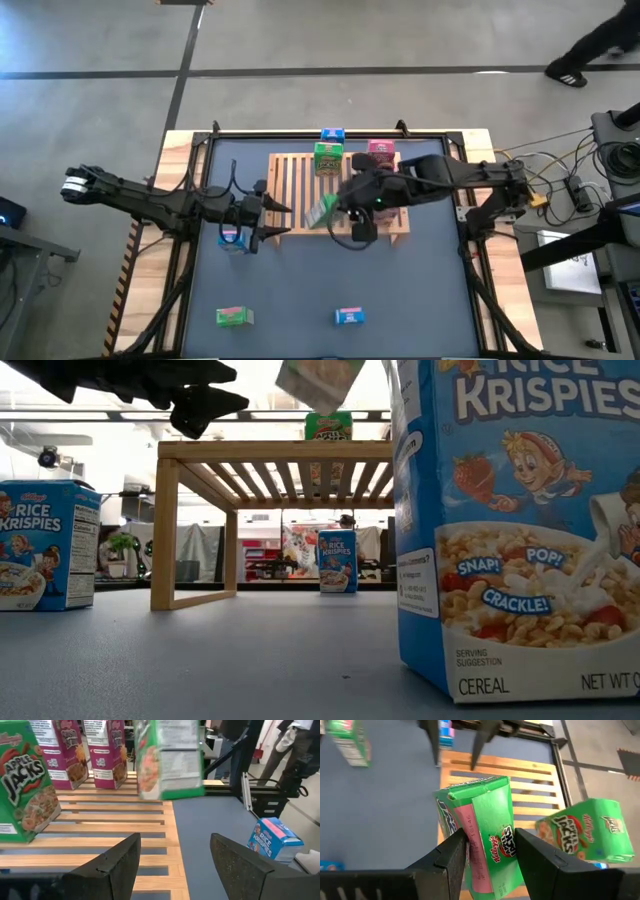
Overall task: Stack cereal on shelf
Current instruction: Put the top green cereal box on the shelf aligned with the other green cereal box
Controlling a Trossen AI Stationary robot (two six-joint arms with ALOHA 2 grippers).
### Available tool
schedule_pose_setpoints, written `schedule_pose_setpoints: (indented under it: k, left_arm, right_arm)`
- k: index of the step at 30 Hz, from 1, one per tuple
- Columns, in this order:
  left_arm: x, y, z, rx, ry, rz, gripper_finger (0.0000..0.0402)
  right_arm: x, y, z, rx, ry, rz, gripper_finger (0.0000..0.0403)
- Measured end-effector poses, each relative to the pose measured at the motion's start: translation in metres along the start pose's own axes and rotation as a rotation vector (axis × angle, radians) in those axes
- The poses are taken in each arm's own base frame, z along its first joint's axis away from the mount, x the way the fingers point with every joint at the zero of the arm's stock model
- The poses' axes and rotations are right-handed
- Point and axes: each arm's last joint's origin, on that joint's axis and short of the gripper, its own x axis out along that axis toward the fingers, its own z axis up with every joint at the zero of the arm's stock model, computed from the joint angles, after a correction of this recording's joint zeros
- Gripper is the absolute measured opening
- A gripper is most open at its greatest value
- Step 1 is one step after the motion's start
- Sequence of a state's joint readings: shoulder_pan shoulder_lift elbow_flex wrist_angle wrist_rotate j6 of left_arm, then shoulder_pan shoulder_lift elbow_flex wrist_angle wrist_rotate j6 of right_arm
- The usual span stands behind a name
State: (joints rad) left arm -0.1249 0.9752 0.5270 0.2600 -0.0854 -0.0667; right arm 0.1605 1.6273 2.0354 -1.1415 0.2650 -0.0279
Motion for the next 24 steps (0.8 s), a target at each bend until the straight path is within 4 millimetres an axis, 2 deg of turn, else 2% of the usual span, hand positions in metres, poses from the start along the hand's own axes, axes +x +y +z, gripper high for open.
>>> schedule_pose_setpoints:
  k: [3, 7, 13, 20, 24]
  left_arm:
    - [0.000, 0.001, 0.002, -0.020, -0.019, 0.030, 0.0223]
    - [0.000, 0.001, 0.012, -0.043, -0.129, 0.046, 0.0223]
    - [0.003, 0.002, 0.027, 0.003, -0.175, 0.118, 0.0223]
    - [0.023, -0.001, 0.039, 0.069, -0.104, 0.136, 0.0225]
    - [0.038, -0.002, 0.049, 0.088, -0.007, 0.143, 0.0248]
  right_arm:
    - [0.007, -0.005, -0.002, 0.002, 0.039, -0.012, 0.0151]
    - [0.012, -0.008, -0.003, -0.003, 0.055, -0.020, 0.0151]
    - [0.018, -0.011, -0.003, -0.003, 0.068, -0.103, 0.0151]
    - [0.018, -0.013, -0.002, 0.015, 0.066, -0.129, 0.0151]
    - [0.018, -0.013, -0.002, 0.017, 0.065, -0.129, 0.0151]
